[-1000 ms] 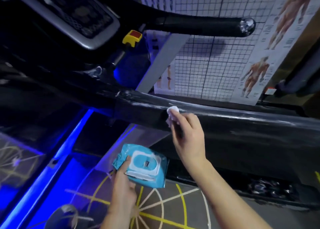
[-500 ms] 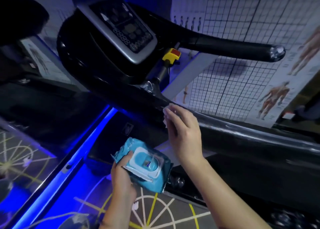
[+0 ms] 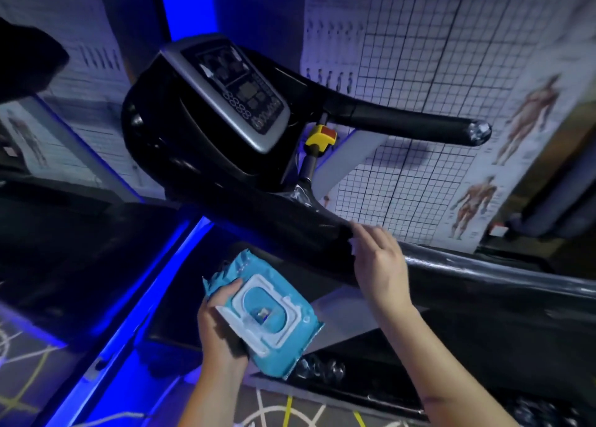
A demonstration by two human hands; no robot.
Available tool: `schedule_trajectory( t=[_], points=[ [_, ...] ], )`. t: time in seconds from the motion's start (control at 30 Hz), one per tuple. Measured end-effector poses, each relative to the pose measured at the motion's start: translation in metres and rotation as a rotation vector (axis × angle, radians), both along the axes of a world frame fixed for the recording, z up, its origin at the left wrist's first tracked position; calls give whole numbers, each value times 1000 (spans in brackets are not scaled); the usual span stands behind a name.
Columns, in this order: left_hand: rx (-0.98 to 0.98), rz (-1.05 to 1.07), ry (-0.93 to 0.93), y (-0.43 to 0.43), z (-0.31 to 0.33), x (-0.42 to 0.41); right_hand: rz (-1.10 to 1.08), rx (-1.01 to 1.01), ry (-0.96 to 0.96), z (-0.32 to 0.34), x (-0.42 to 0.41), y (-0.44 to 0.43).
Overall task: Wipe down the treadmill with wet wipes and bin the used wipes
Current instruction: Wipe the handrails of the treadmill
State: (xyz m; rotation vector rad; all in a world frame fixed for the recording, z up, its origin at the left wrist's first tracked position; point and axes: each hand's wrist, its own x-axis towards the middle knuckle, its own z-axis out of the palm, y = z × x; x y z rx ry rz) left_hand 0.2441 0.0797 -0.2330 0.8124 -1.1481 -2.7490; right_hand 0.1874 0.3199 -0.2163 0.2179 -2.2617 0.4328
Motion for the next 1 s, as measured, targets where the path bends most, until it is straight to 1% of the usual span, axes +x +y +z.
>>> schedule_trajectory(
  t=[0.07, 0.1, 0.2, 0.27, 0.33, 0.47, 0.53, 0.6, 0.63, 0.73, 0.87, 0.93, 1.0],
  points=[
    [25, -20, 12, -2, -1, -7, -70, -36, 20, 1, 5, 10],
    [34, -25, 20, -2, 0, -9, -63, -40, 49, 2, 7, 7],
    [67, -48, 39, 1, 3, -13, 52, -22, 109, 9, 9, -23],
    [72, -87, 30, 5, 7, -14, 97, 43, 74, 4, 7, -42],
    [88, -123, 15, 7, 6, -16, 86, 86, 36, -7, 6, -38],
    [117, -169, 31, 12, 0, -19, -134, 1, 8, -21, 25, 16],
    [114, -190, 36, 16, 0, -19, -238, -10, 1, -19, 36, 40],
    [125, -216, 20, 19, 0, -21, -296, -30, 25, -13, 40, 48],
    [130, -226, 10, 21, -1, -21, -289, -44, 47, -9, 38, 45],
    [126, -254, -4, 30, -4, -23, -181, -96, 86, 1, 26, 14],
    [105, -294, -11, 38, -3, -18, -80, -171, 25, -5, 13, -14],
    [107, -307, -8, 38, -8, -17, -86, -120, 38, -15, 20, -3],
    [102, -306, -25, 39, -13, -16, -158, -66, 38, -20, 32, 21]
  ],
)
